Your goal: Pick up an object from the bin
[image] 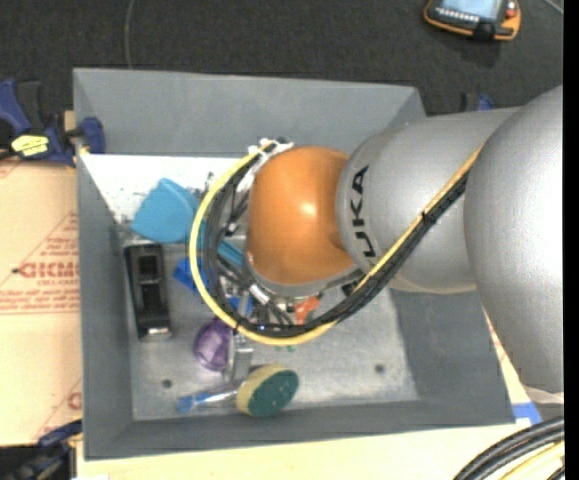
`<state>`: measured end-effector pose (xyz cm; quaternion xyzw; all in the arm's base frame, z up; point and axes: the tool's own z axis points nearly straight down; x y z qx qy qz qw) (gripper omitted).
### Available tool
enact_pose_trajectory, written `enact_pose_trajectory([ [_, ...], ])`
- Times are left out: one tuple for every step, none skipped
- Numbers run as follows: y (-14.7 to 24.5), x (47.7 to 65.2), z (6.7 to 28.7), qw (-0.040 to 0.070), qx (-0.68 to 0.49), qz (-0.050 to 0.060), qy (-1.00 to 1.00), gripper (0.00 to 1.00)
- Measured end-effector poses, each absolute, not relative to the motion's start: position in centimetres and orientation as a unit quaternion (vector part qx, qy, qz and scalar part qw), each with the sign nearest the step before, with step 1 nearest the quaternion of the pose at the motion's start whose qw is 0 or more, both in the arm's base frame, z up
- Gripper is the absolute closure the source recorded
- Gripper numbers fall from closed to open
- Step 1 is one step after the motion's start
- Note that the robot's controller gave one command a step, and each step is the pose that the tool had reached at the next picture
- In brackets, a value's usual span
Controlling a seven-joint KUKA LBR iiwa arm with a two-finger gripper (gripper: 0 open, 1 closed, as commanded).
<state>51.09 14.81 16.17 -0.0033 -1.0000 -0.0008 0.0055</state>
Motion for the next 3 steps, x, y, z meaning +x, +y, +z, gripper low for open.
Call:
enact_pose_trajectory([
  [12.0, 51.3, 22.3, -0.014, -0.052, -0.002, -0.999, 0.00],
  [12.3, 51.7, 20.8, -0.007, -0.038, -0.001, -0.999, 0.00],
  [7.0, 49.4, 29.9, -0.015, -0.007, -0.001, -1.000, 0.00],
])
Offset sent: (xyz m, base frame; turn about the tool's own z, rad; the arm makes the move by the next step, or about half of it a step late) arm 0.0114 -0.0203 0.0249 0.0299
